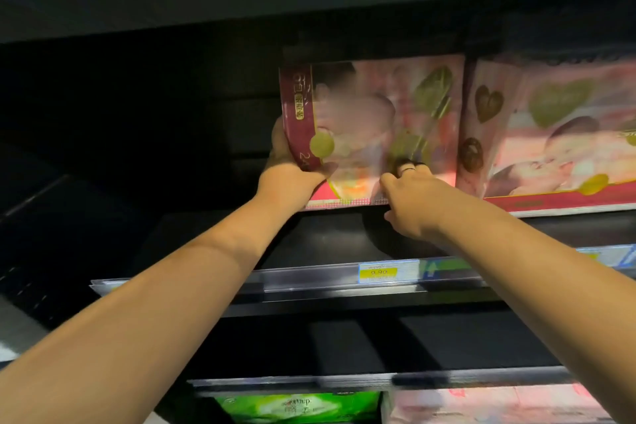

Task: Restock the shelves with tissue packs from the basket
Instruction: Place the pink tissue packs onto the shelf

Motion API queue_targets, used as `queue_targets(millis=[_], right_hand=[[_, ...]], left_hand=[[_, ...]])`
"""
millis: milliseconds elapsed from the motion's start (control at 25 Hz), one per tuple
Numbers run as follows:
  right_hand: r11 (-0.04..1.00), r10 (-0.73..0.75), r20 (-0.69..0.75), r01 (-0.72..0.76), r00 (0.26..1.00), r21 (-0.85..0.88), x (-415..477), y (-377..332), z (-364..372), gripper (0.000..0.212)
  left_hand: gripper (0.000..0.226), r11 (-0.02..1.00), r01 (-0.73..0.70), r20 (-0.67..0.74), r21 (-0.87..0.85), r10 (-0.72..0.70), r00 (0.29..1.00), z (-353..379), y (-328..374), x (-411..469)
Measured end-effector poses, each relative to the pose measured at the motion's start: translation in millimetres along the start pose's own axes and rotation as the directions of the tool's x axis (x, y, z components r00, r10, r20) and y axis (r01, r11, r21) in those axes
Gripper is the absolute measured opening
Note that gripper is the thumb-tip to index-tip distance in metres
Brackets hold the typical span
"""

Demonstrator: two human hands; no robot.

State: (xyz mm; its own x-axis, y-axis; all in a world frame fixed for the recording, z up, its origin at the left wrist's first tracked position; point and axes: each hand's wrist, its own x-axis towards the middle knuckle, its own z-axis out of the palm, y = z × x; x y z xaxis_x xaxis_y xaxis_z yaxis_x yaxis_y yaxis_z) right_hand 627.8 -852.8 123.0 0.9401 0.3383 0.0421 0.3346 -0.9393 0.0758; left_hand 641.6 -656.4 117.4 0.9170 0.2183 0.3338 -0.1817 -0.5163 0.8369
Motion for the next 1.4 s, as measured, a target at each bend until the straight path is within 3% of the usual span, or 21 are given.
queue_targets(millis=[240, 360, 600, 680, 800, 920, 1000, 1160, 1400], right_hand=[[0.999, 0.052, 0.135, -0.051, 0.989, -0.013, 41, 13, 11, 0.048], [0.997, 0.075, 0.116, -0.073, 0.99, -0.019, 51, 16, 17, 0.059], [0.998, 0.069, 0.048, -0.069, 0.996, -0.005, 57, 20, 29, 0.058], [0.998, 0.054, 0.058, -0.054, 0.997, 0.01, 54, 25, 28, 0.059], [0.998, 0.025, 0.096, -0.03, 0.995, 0.047, 48, 29, 24, 0.062], [0.996, 0.016, 0.103, -0.025, 0.995, 0.087, 33, 30, 19, 0.062], [0.996, 0.009, 0.054, -0.014, 0.999, 0.09, 14, 30, 13, 0.065], [1.0, -0.019, -0.112, 0.019, 0.993, -0.001, -35, 40, 7, 0.064], [0.999, -0.043, -0.442, 0.033, 0.896, -0.029, -127, 58, 22, 0.07]], left_hand=[[0.109, 0.925, 0.143, 0.028, 0.352, -0.163, 0.986, 20, 4, 23], [0.107, 0.91, 0.146, 0.014, 0.389, -0.164, 0.986, 27, 4, 25], [0.106, 0.886, 0.174, 0.007, 0.43, -0.196, 0.981, 33, 6, 25], [0.102, 0.864, 0.169, 0.022, 0.475, -0.203, 0.979, 29, 11, 20], [0.094, 0.825, 0.034, 0.098, 0.565, -0.108, 0.989, 16, 16, 4], [0.065, 0.774, -0.012, 0.139, 0.633, -0.098, 0.985, 7, 19, -22], [0.059, 0.776, -0.022, 0.117, 0.63, -0.067, 0.991, 5, 24, -41], [0.067, 0.719, -0.161, 0.203, 0.676, 0.029, 0.979, 15, 38, -80], [0.072, 0.559, -0.454, 0.292, 0.694, 0.358, 0.887, 28, 62, -139]])
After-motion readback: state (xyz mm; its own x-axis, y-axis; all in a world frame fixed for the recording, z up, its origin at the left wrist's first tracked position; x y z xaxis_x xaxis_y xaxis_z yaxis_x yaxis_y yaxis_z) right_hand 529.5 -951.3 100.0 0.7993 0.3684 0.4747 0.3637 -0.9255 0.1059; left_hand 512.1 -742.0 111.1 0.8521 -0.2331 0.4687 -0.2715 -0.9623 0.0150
